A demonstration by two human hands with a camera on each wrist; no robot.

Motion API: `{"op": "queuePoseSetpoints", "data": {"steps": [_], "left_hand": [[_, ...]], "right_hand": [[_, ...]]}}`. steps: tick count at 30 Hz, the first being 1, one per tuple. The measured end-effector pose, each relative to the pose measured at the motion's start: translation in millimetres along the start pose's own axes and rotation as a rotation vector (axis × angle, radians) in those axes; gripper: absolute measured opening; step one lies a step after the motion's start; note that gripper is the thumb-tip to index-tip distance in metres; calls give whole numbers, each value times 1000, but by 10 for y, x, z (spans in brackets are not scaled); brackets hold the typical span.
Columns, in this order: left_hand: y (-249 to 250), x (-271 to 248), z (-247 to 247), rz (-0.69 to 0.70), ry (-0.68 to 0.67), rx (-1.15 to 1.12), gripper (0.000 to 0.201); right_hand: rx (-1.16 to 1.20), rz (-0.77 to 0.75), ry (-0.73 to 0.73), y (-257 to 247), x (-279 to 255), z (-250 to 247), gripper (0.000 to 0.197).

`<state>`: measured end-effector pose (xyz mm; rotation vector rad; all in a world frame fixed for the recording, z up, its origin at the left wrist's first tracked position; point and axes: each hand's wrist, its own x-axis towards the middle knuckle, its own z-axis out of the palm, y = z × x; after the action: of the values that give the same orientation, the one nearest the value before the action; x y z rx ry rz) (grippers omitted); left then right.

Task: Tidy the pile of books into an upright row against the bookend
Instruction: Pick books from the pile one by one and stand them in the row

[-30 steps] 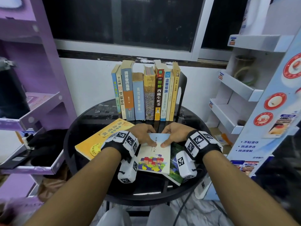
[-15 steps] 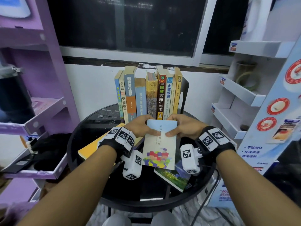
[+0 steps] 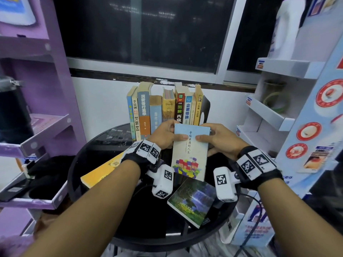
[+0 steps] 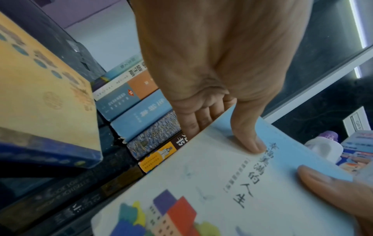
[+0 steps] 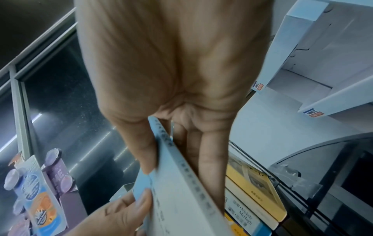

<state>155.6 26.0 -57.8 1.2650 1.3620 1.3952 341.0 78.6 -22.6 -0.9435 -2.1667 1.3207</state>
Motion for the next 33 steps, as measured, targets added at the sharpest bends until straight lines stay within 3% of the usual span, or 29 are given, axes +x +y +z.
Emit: {"op": "queuePoseSetpoints", "data": {"steps": [7, 12, 15, 23, 33], "left_hand": [[48, 218, 188, 22, 82, 118, 40], [152, 300, 216, 338, 427, 261, 21], [246, 391, 217, 488, 517, 322, 20], [384, 668, 260, 636, 607, 654, 28], [247, 1082, 87, 577, 443, 1047, 52]], "right_hand": [[-26, -27, 198, 148, 2, -150, 10], [-118, -24, 350, 222, 49, -299, 4], [-225, -31, 450, 264, 103, -339, 2], [-316, -47, 623, 404, 377, -348, 2], [-319, -92, 621, 536, 786, -190, 25]]}}
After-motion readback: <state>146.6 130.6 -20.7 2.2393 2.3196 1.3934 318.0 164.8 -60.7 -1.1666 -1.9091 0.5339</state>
